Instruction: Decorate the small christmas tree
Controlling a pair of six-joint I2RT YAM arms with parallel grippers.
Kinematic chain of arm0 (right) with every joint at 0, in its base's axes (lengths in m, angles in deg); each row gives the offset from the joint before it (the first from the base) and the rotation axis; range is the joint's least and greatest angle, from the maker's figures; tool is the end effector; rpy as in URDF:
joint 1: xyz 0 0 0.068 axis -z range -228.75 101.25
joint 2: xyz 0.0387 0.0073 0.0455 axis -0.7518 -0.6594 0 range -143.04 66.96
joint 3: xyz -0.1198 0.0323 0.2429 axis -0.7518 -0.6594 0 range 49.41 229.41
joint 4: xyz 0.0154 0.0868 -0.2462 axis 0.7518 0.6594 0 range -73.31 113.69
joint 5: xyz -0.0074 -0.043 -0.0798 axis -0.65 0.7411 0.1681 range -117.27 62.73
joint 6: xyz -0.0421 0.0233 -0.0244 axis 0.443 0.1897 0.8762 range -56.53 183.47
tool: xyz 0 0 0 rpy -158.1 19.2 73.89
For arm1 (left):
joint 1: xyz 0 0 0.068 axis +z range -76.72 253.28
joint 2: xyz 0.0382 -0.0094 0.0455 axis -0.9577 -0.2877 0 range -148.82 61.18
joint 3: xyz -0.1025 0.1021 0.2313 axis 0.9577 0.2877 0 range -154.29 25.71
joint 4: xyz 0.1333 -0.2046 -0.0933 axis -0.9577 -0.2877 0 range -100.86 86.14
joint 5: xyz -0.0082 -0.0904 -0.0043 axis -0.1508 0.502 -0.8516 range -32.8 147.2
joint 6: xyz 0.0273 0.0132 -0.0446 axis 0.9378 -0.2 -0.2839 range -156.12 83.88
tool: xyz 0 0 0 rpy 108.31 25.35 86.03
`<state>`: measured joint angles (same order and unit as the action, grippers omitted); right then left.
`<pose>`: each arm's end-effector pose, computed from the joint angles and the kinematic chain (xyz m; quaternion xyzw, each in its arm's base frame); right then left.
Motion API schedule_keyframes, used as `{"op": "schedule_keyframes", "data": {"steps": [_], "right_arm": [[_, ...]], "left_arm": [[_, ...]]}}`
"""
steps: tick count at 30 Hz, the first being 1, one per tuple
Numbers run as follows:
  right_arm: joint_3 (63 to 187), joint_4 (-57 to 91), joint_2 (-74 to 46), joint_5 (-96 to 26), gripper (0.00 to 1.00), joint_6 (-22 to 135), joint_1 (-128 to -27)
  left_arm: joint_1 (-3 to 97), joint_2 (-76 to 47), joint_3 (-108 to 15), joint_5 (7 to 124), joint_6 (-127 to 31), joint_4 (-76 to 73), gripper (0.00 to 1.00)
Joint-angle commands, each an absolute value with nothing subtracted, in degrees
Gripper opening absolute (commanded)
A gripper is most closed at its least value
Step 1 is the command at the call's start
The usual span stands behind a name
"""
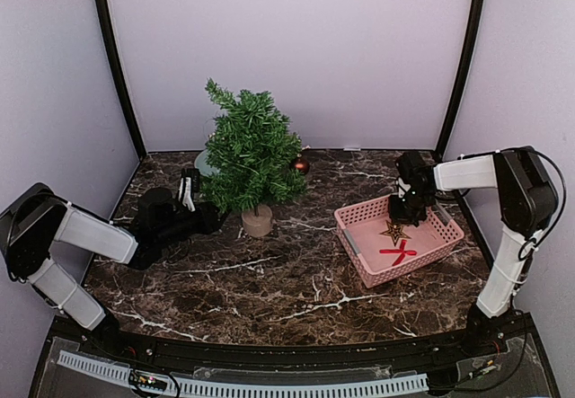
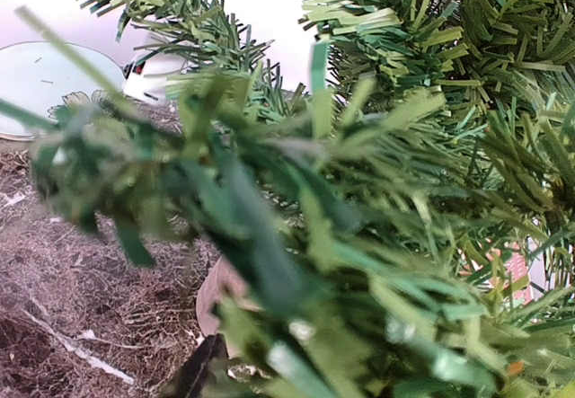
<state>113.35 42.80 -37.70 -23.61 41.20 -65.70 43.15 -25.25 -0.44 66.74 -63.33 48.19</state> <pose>0.3400 0.1013 0.1537 0.0518 0.9778 0.0379 0.1995 0.2436 -0.1482 0.1784 0.0736 0.7518 -0.3681 0.5421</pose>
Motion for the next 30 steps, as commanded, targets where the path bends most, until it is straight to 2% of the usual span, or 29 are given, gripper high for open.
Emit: {"op": "schedule_keyframes", "data": {"steps": [1,9,22,30], "right_arm": [[113.3,41.5,-38.8,-23.7,0.16,40.2,-66.4],[113.5,42.5,-37.5,-23.4,0.1,40.4,-66.8],[113.4,45.5,-23.0,-26.4,0.1,40.9,-67.3],[114.9,46.8,-16.8,-31.2,0.11,41.1,-68.8]], "left_arm": [[43.2,-23.8,-0.5,66.5,-62.5,49.4,0.46],[43.2,-23.0,-0.5,67.1,-62.4,49.2,0.46],[40.1,-13.8,3.0,68.9,-55.6,50.0,0.47],[35.4,-3.3,2.6,64.0,-43.3,36.5,0.47]]}}
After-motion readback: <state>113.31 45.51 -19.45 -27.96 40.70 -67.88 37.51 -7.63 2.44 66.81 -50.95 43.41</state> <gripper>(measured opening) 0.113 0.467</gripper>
